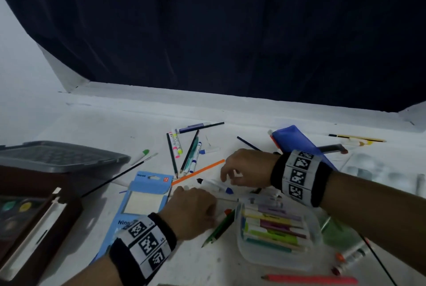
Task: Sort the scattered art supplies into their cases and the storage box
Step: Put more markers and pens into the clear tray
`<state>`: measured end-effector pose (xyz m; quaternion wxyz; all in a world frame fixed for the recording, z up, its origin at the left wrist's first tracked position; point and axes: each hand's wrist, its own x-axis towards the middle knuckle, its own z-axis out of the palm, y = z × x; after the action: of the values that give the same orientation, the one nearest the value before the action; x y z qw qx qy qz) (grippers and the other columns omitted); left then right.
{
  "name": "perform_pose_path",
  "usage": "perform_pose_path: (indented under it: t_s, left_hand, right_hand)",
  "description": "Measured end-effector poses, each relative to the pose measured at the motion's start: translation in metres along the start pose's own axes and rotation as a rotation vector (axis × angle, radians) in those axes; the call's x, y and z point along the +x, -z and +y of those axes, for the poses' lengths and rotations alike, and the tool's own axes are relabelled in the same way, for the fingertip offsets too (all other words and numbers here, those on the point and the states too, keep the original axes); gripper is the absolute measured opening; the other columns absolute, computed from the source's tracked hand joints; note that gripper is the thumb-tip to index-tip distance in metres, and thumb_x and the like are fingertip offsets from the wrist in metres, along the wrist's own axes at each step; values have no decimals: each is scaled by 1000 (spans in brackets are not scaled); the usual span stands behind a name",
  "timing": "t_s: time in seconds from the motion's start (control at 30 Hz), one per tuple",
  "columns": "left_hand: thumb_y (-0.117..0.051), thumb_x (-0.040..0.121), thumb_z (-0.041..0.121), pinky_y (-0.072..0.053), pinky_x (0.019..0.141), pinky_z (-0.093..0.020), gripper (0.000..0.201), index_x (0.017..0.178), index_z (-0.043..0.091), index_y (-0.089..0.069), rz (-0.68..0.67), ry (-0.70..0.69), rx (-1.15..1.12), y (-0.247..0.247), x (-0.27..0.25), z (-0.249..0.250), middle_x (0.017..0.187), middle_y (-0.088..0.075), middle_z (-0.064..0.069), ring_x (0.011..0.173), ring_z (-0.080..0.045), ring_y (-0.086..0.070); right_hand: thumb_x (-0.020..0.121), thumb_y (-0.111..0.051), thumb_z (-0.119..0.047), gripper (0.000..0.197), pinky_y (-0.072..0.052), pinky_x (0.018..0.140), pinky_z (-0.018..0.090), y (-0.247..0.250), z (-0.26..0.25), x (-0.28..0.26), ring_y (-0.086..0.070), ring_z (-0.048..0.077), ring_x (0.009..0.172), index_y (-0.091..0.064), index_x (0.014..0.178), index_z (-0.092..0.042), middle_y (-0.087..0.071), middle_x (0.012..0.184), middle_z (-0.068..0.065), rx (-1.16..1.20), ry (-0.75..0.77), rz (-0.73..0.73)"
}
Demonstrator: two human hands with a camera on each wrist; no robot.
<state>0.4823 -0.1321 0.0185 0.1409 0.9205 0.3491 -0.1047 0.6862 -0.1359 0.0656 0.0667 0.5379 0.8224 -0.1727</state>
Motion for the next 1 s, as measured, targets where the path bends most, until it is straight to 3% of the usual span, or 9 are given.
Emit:
perform_pose_path:
  t_s: [0.1,0.27,0.4,0.5,0.57,0.63,0.77,0.93,1.0]
  left_hand:
    - [-53,95,45,-33,91,-35,22,101,26,-62,31,-52,25,-4,-1,-6,104,-60,9,99,-14,-56]
    - [-59,92,42,-43,95,-33,19,100,25,-63,83,-56,-22,-2,-6,-14,101,-63,9,95,-13,-59]
    - [-68,89,41,-52,80,-21,15,99,30,-65,126,-28,-180,6,-13,-24,94,-61,18,85,-2,-60]
    - [-70,89,39,-45,71,-8,15,102,30,-67,186,29,-314,12,-24,-32,92,-63,20,81,1,-60]
    - [-69,90,37,-44,68,-7,17,107,34,-67,252,80,-387,16,-35,-39,88,-64,20,77,3,-60]
    - [-71,89,30,-48,70,-10,24,111,39,-67,359,92,-462,18,-48,-44,81,-66,17,79,0,-63]
    - [-72,89,12,-54,69,-20,27,108,32,-71,559,61,-707,23,-70,-44,72,-68,5,69,-8,-66]
    - [-71,89,10,-52,72,-18,27,110,27,-72,590,-13,-947,22,-102,-23,74,-69,-9,71,-13,-65]
    - [-72,86,12,-56,78,-24,28,107,31,-74,561,-24,-1001,14,-113,-10,76,-70,-8,73,-15,-66]
  right_hand:
    - [93,-64,-22,26,-46,87,33,-5,3,19,-52,16,98,-65,119,-20,-62,107,2,-11,22,-91]
    - [90,-66,-29,23,-47,81,35,-13,5,37,-46,14,90,-62,111,-21,-61,102,2,-51,57,-185]
    - [85,-70,-21,25,-48,76,36,-18,5,42,-53,20,89,-56,106,-19,-55,91,-1,-45,75,-169]
    - [83,-69,-12,34,-47,72,34,-21,4,42,-54,23,85,-52,112,-16,-49,88,-1,-59,55,-145]
    - [84,-67,-12,37,-43,70,32,-18,4,38,-52,23,86,-51,117,-15,-46,91,-1,-71,23,-135]
    - [85,-66,-14,33,-37,68,30,-11,4,28,-48,19,86,-53,115,-16,-47,92,-3,-67,-6,-84]
    - [88,-59,-19,25,-45,77,33,9,-7,-3,-47,15,88,-59,113,-22,-51,99,-2,-21,-84,80]
    - [90,-59,-17,23,-44,81,28,17,-39,-57,-48,10,85,-68,111,-22,-51,97,-6,139,-112,293]
    - [87,-63,-15,24,-45,77,24,10,-52,-82,-52,7,83,-73,108,-21,-55,97,-7,234,-131,382]
